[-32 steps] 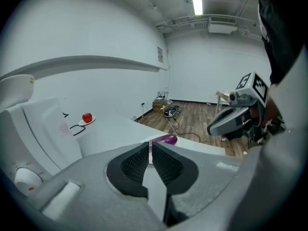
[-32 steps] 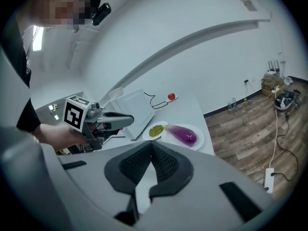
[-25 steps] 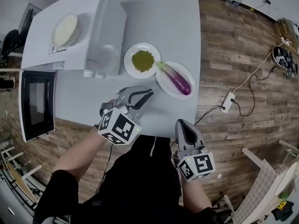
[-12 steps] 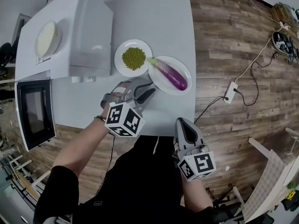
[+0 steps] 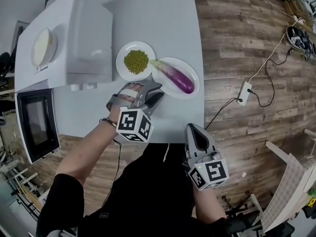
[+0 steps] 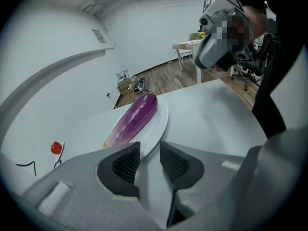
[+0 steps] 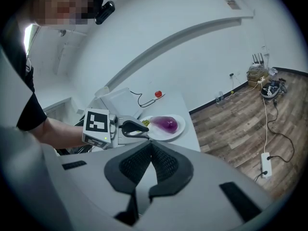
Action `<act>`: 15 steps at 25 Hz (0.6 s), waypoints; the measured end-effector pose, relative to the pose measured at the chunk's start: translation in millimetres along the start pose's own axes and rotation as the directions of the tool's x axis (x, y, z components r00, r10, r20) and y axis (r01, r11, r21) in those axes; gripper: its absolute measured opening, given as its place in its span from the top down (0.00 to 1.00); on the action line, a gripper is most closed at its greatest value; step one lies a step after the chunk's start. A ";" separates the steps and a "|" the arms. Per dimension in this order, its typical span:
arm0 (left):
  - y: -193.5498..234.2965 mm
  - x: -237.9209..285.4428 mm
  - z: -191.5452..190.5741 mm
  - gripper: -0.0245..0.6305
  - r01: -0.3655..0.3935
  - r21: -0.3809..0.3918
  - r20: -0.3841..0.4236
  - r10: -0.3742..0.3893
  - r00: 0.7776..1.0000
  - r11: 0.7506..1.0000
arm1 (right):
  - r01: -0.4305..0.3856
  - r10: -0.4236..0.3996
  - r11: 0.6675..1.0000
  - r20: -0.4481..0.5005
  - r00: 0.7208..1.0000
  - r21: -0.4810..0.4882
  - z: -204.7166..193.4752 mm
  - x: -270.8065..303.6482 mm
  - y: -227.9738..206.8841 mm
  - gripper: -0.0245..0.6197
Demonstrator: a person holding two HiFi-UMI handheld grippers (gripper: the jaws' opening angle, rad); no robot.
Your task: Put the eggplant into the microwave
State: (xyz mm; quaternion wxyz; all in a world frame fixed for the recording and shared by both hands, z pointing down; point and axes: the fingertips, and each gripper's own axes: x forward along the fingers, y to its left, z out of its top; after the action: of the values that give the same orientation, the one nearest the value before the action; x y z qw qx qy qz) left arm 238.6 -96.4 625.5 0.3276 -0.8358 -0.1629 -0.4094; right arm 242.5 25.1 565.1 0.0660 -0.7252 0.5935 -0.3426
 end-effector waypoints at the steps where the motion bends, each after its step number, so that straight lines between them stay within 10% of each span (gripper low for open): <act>1: -0.5 1.9 -0.3 0.79 0.006 -0.003 -0.003 -0.006 1.000 1.000 | 0.000 0.000 1.000 -0.001 1.000 0.003 -1.1 -0.4 0.1 0.94; 15: -0.7 12.1 3.2 0.77 0.018 0.070 -0.037 -0.015 0.999 0.997 | 0.008 -0.008 1.000 -0.005 1.000 0.017 -5.5 -7.1 -6.2 0.94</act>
State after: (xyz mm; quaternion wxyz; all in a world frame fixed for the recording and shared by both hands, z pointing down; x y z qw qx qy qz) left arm 247.4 -93.7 634.0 0.3565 -0.8147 -0.1782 -0.4211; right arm 243.9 35.0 569.5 0.0694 -0.7261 0.5879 -0.3497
